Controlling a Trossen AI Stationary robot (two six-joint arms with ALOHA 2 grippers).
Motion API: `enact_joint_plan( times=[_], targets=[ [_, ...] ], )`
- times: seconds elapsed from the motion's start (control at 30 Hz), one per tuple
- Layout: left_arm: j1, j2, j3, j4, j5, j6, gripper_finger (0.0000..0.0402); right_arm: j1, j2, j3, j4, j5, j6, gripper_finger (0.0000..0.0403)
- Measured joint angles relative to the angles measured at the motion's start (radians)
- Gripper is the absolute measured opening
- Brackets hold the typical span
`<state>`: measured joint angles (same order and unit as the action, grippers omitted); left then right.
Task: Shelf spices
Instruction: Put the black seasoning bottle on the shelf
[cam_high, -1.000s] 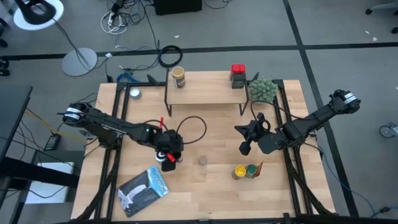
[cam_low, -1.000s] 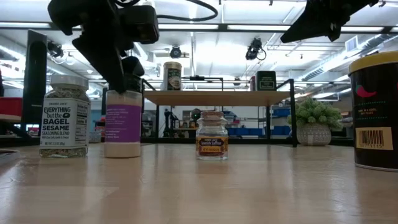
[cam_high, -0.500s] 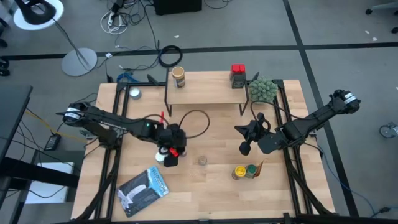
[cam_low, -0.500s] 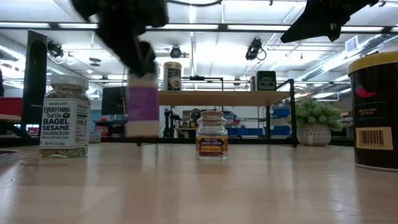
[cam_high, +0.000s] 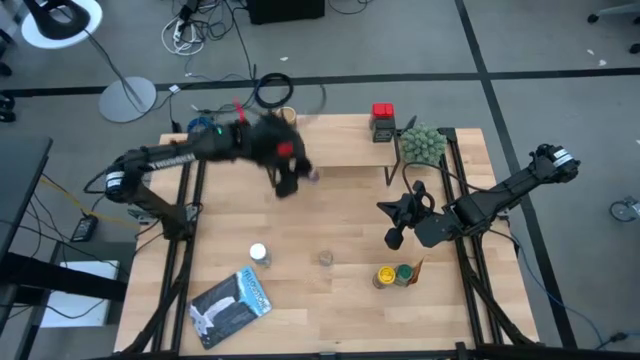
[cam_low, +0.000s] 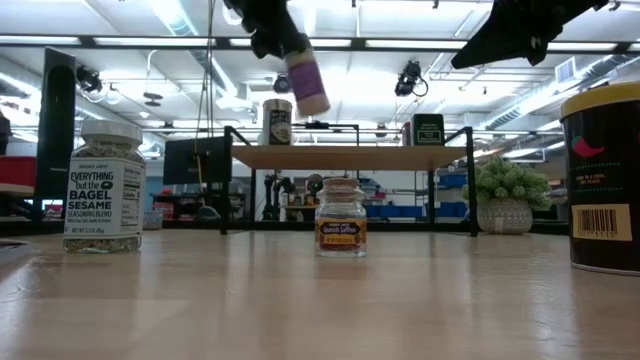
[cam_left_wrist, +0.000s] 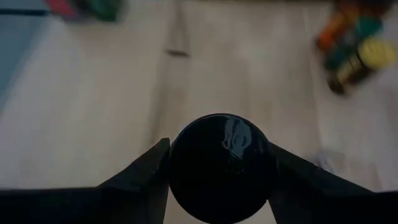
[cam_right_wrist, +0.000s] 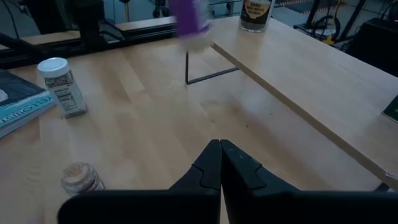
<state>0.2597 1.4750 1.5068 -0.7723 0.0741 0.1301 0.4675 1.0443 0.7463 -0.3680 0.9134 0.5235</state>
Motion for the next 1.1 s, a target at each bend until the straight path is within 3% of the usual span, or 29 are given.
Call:
enact_joint_plan(
  times=[0.2,0.57,0.7,0.83,1.1],
  targets=[
    [0.188,0.088,0.227,-0.102,0.096,0.053,0.0211,0.0,0.0,0.0,0.0,0.0,-0.008,0.0002],
    [0.364,0.503,0.838,-0.449,0.165,0.128,0.0211,-0.007,0.0,0.0,0.0,-0.002,-0.021,0.0003],
    [0.43,0.538,0.802,-0.422,0.233,0.122,0.0211,-0.008,0.0,0.0,-0.001,-0.019,-0.029,0.0001],
    [0.471,0.572,0.801,-0.477,0.234,0.098,0.0211,-0.009,0.0,0.0,-0.004,-0.021,-0.03,0.0003],
    [0.457,0.575,0.801,-0.48,0.23,0.123,0.0211,-0.019,0.0,0.0,-0.008,-0.024,-0.047,0.0001]
  ],
)
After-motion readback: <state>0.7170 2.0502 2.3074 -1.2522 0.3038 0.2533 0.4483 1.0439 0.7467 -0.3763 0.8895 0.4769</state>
